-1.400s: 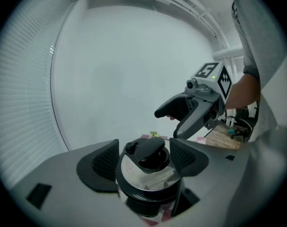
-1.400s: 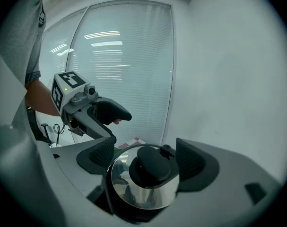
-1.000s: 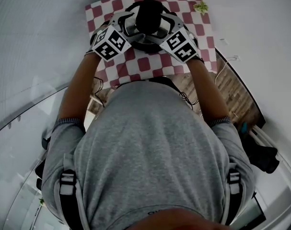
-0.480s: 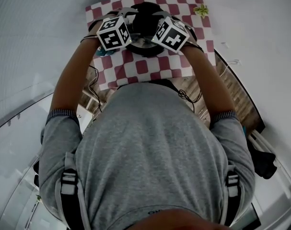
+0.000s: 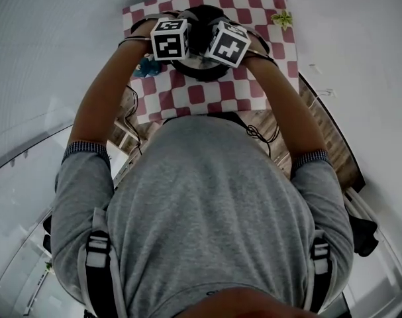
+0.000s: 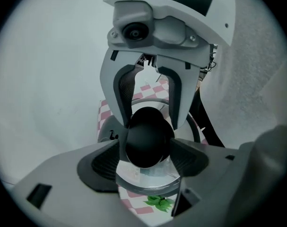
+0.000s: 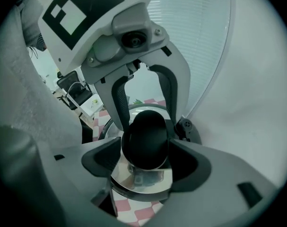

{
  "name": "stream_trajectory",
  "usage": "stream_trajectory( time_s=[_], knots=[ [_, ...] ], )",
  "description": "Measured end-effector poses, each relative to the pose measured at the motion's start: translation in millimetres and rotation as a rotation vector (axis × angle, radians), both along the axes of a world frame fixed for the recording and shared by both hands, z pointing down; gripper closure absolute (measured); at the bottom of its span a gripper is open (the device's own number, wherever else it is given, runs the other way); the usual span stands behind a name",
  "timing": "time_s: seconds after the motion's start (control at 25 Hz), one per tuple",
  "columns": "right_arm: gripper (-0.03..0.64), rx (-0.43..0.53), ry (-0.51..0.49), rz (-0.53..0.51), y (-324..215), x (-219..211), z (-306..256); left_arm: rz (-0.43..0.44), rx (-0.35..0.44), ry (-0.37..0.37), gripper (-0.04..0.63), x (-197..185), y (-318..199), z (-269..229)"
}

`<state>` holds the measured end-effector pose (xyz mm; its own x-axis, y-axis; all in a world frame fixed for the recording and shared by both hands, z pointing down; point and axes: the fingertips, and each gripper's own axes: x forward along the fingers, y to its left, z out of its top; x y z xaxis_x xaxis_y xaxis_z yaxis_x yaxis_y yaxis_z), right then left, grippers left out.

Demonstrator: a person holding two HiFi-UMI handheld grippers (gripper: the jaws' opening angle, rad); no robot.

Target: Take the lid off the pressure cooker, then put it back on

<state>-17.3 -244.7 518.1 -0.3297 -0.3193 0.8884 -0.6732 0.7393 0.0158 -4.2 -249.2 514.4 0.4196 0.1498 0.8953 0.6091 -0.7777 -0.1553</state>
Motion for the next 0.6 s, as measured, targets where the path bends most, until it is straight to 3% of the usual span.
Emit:
stream_trajectory(
  time_s=[0.28, 0.44, 0.6],
  knots=[
    [0.327, -0.054, 0.014, 0.01, -0.1, 3.2, 2.5, 0.031, -0.03, -0.11, 0.236, -4.1, 3.4, 14.2],
    [0.332, -0.076, 0.013, 0.007, -1.4, 2.2, 4.4, 0.038, -0.044, -0.119, 0.288, -2.8, 1.7, 15.4],
    [0.327, -0.135, -0.006, 0.011, 4.1, -2.3, 6.7, 0.06, -0.047, -0.125, 0.29, -1.9, 1.6, 15.4]
  ],
)
